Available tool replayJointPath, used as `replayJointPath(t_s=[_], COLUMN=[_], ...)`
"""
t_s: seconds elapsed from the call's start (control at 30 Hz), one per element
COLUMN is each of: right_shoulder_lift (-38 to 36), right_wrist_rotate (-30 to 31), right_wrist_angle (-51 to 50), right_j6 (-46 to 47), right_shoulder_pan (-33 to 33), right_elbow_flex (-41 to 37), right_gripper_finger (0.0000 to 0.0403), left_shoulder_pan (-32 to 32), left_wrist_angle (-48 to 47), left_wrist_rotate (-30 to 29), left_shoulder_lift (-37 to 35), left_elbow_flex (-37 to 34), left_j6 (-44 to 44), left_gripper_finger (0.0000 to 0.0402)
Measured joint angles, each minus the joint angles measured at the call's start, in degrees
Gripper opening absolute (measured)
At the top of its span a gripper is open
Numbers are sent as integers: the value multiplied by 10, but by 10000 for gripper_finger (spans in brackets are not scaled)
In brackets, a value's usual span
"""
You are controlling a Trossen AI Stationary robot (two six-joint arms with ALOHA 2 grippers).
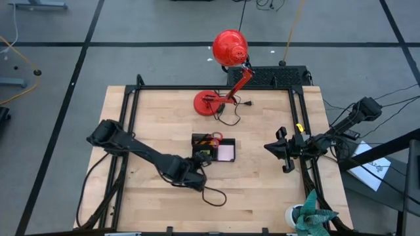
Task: Pick and place office supplies into organizer
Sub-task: Put the black pen into the black mesh desk organizer
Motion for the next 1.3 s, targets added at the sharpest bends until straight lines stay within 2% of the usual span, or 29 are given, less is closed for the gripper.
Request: replayJointPath(t_s=[0.2,0.33,0.53,0.67,0.9,1.3], right_shoulder_lift=[1,3,7,7,8,8], right_wrist_rotate=[0,0,0,0,0,0], right_wrist_angle=[0,0,-1,0,0,0], right_j6=[0,0,10,10,10,21], right_shoulder_pan=[0,0,0,0,0,0], right_elbow_flex=[0,0,0,0,0,0], right_gripper_finger=[0,0,0,0,0,0], left_shoulder_pan=[-8,-8,-7,0,20,76], left_wrist_angle=[-108,-144,-186,-240,-279,-254], left_wrist_rotate=[-124,-178,-290,-300,-312,-313], left_shoulder_lift=[-6,-6,-6,-6,-6,-6], left_elbow_flex=[49,94,137,134,99,31], left_j6=[3,14,21,15,24,55], left_gripper_finger=[34,35,35,35,35,35])
